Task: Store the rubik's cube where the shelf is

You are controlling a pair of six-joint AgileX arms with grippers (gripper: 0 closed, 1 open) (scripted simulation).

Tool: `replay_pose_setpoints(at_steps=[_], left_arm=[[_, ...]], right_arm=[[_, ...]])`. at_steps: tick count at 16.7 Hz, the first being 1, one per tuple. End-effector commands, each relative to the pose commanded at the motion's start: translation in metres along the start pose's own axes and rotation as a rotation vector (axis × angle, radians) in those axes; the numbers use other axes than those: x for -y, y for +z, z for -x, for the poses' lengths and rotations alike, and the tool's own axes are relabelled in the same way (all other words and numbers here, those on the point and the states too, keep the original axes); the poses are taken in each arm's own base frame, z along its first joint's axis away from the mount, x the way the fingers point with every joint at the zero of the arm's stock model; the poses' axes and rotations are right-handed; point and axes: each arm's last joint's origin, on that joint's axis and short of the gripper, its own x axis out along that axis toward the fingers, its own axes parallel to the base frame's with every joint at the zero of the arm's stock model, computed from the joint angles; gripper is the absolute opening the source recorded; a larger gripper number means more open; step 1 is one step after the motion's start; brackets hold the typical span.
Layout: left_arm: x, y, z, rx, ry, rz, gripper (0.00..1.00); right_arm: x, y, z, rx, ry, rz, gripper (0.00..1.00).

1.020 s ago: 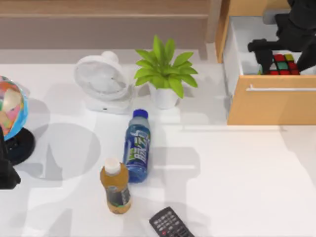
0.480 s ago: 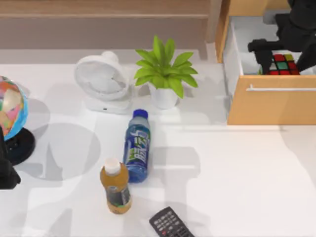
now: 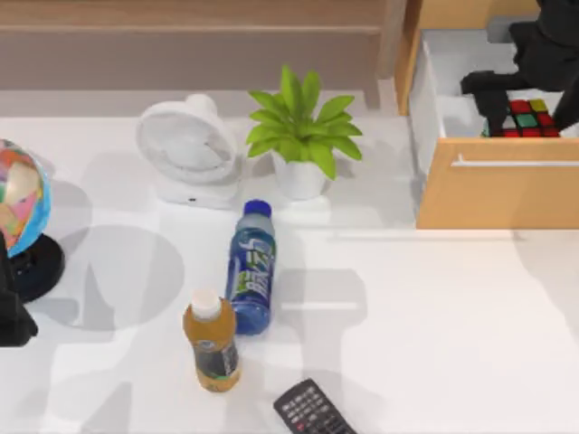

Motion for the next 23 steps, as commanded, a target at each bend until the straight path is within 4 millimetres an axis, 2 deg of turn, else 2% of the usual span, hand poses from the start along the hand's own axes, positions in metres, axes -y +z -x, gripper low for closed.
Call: replay_pose_setpoints(at_steps=[4,8,13,16,19,23], left_arm=[[0.0,0.0,0.0,0.0,0.0,0.0,1.0],[0.0,0.0,0.0,0.0,0.0,0.0,1.0],[0.0,0.0,0.0,0.0,0.0,0.0,1.0],[0.0,0.0,0.0,0.0,0.0,0.0,1.0],[0.0,0.0,0.0,0.0,0.0,0.0,1.0],[0.0,0.0,0.0,0.0,0.0,0.0,1.0]], right_arm=[[0.0,0.002,0.012,0.01,0.009,-0.008,0.0],[0.0,0.01,0.012,0.038,0.016,-0.021,0.0],[0.0,0.007,0.014,0.032,0.014,-0.021,0.0],[-0.006,-0.002,0.035,0.066,0.005,-0.005,0.0],[-0.029,-0.017,0.07,0.164,0.0,0.047,0.0],[-0.083,-0.044,0.11,0.35,0.012,0.169,0.0]])
